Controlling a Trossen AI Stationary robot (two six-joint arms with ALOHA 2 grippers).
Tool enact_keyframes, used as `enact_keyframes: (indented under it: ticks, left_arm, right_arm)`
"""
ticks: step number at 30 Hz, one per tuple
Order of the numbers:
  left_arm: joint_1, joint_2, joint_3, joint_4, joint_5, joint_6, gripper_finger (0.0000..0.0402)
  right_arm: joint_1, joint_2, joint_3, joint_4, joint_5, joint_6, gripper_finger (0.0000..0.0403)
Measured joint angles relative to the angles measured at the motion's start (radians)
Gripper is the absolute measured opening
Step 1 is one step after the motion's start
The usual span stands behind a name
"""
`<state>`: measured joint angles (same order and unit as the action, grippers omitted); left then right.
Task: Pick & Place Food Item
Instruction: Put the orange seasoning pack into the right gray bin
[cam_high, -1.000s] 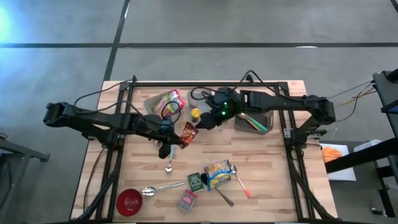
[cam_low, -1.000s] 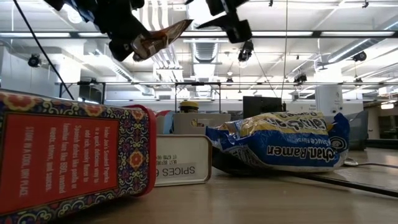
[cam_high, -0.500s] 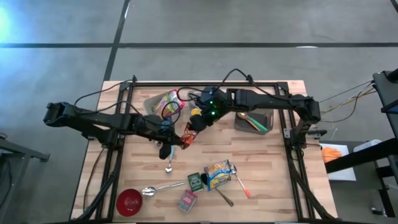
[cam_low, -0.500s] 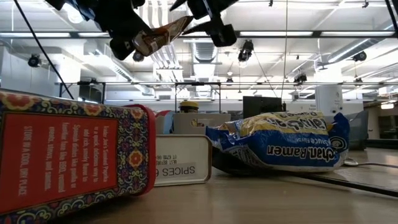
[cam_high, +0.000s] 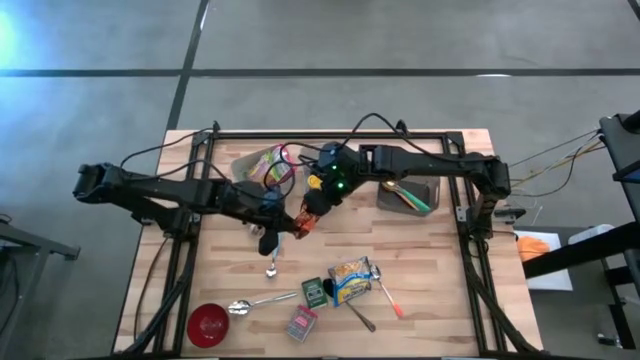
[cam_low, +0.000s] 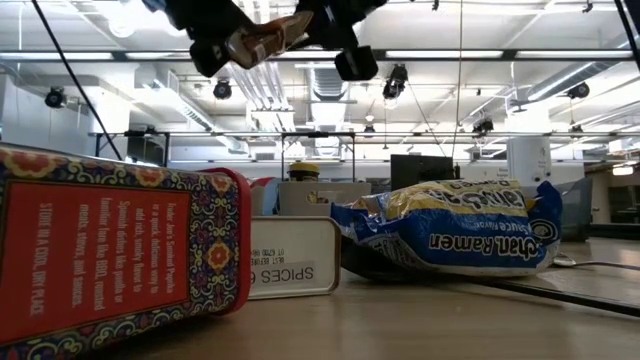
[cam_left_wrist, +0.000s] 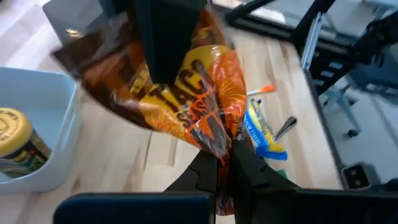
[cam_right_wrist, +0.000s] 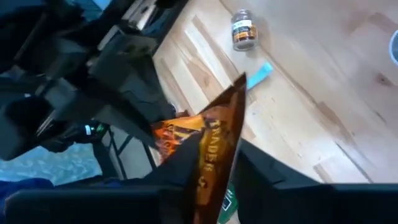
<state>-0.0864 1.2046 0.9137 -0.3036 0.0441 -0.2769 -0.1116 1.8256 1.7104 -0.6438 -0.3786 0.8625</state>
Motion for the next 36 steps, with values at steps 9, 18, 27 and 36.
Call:
enact_keyframes:
  ticks: [9,18,27,36]
  left_arm:
    - [0.0,0.008,0.012,-0.034,0.0,0.019,0.001]
    - [0.001,0.008,0.015,-0.033,-0.049,-0.097,0.0139]
    - [0.001,0.004,0.017,-0.035,-0.045,-0.173,0.0317]
    - [0.001,-0.076,0.017,-0.065,-0.044,-0.219,0.0352]
  right_arm:
    - [0.003,-0.004,0.017,-0.011,0.003,-0.061,0.0008]
    - [0.002,-0.006,0.017,-0.013,0.006,-0.09,0.0008]
    - [0.001,-0.007,0.019,-0.034,0.006,-0.115,0.0008]
    - [-0.05,-0.031,0.019,-0.042,0.014,-0.16,0.0008]
